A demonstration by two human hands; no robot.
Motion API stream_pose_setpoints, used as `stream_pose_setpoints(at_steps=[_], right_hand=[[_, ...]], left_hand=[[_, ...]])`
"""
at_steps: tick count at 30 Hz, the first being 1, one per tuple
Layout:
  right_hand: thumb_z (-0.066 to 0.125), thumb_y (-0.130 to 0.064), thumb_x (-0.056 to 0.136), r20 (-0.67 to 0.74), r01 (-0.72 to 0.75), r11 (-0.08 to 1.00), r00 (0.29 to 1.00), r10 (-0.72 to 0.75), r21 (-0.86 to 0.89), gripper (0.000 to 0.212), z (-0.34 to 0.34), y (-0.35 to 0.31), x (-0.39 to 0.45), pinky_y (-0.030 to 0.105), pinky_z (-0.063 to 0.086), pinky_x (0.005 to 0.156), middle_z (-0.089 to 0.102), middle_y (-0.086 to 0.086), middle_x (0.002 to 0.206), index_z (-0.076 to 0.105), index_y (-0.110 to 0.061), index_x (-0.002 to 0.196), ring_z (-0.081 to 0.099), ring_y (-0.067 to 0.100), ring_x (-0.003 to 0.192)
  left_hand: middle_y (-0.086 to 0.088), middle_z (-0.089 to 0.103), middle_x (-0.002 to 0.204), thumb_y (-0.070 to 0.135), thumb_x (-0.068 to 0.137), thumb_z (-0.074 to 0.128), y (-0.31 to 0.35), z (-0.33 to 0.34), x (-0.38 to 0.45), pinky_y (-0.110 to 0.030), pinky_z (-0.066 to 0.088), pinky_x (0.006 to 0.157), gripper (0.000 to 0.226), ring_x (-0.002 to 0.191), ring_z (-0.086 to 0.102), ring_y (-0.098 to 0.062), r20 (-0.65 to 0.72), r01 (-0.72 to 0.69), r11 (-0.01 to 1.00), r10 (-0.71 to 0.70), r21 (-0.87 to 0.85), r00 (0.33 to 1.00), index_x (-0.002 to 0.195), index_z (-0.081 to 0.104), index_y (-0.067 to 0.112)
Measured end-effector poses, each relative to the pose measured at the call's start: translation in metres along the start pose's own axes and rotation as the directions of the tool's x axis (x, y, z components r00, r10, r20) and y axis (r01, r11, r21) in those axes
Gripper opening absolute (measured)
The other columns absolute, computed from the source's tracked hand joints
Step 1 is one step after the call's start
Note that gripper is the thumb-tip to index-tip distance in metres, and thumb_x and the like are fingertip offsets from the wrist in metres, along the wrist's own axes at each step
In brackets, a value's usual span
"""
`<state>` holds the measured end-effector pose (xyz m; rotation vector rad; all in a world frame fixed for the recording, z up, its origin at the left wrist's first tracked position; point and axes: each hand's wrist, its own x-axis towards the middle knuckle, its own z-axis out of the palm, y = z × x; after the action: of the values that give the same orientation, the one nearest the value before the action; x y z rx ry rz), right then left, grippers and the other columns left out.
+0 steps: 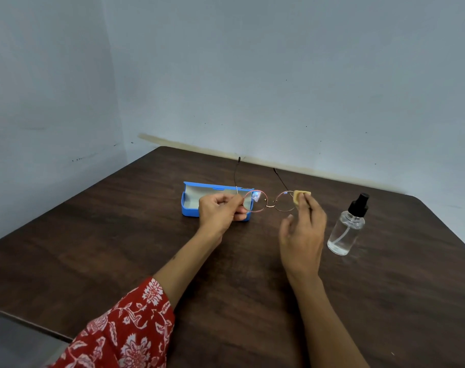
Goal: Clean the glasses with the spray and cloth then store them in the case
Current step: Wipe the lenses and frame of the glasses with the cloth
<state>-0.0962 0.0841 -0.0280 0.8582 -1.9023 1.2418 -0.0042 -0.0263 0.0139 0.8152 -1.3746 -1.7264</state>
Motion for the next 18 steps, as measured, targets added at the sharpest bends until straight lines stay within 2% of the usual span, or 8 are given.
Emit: stream_pose_setpoints(at_steps=[5, 7, 9, 14, 18], right_hand=[[0.047, 0.001, 0.083, 0.085, 0.198, 0.980, 0.977, -0.195, -0.025, 0.041, 0.007, -0.014, -0.007, 0.028, 0.046, 0.095, 0.054, 0.014, 0.124, 0.058, 0.004, 0.123, 0.048, 0.026, 0.117], [0.045, -0.003, 0.084, 0.116, 0.248, 0.968, 0.963, -0.243, -0.030, 0.040, 0.009, -0.016, -0.008, 0.029, 0.047, 0.094, 0.057, 0.015, 0.122, 0.059, 0.003, 0.121, 0.048, 0.025, 0.118], [0.048, -0.001, 0.083, 0.100, 0.210, 0.978, 0.973, -0.208, -0.013, 0.040, 0.009, -0.014, -0.006, 0.022, 0.041, 0.095, 0.057, 0.017, 0.122, 0.059, 0.004, 0.121, 0.047, 0.024, 0.117], [0.060, 0.013, 0.077, 0.022, -0.008, 1.000, 1.000, 0.008, 0.006, 0.048, 0.001, -0.001, -0.002, 0.013, 0.027, 0.097, 0.054, 0.021, 0.123, 0.056, 0.006, 0.124, 0.043, 0.024, 0.116], [0.056, 0.009, 0.080, 0.064, 0.033, 0.999, 0.997, -0.034, 0.020, 0.044, 0.004, -0.007, -0.006, 0.016, 0.032, 0.096, 0.054, 0.020, 0.123, 0.056, 0.006, 0.124, 0.043, 0.023, 0.116]], left_hand=[[-0.007, 0.065, 0.057, 0.003, 0.081, 0.066, -0.001, -0.001, 0.000, -0.018, 0.055, 0.052, 0.010, 0.052, 0.063, -0.010, -0.003, 0.008, 1.000, -0.008, 0.008, 1.000, 0.072, 0.066, 0.004], [-0.006, 0.065, 0.058, 0.004, 0.081, 0.066, -0.001, -0.002, 0.001, -0.018, 0.055, 0.053, 0.009, 0.052, 0.063, -0.009, -0.010, 0.010, 1.000, -0.010, 0.012, 1.000, 0.072, 0.066, 0.005], [-0.006, 0.065, 0.057, 0.004, 0.081, 0.066, -0.001, -0.002, 0.002, -0.018, 0.055, 0.053, 0.010, 0.052, 0.063, -0.010, -0.012, 0.006, 1.000, -0.006, 0.007, 1.000, 0.072, 0.066, 0.004], [-0.007, 0.065, 0.057, 0.003, 0.081, 0.065, -0.002, 0.000, 0.002, -0.018, 0.054, 0.052, 0.012, 0.053, 0.063, -0.011, -0.004, 0.003, 1.000, -0.003, 0.015, 1.000, 0.070, 0.067, 0.005], [-0.008, 0.066, 0.059, 0.003, 0.081, 0.065, -0.003, 0.001, 0.003, -0.018, 0.055, 0.052, 0.007, 0.051, 0.064, -0.009, -0.013, 0.011, 1.000, -0.011, 0.023, 1.000, 0.074, 0.067, 0.003]])
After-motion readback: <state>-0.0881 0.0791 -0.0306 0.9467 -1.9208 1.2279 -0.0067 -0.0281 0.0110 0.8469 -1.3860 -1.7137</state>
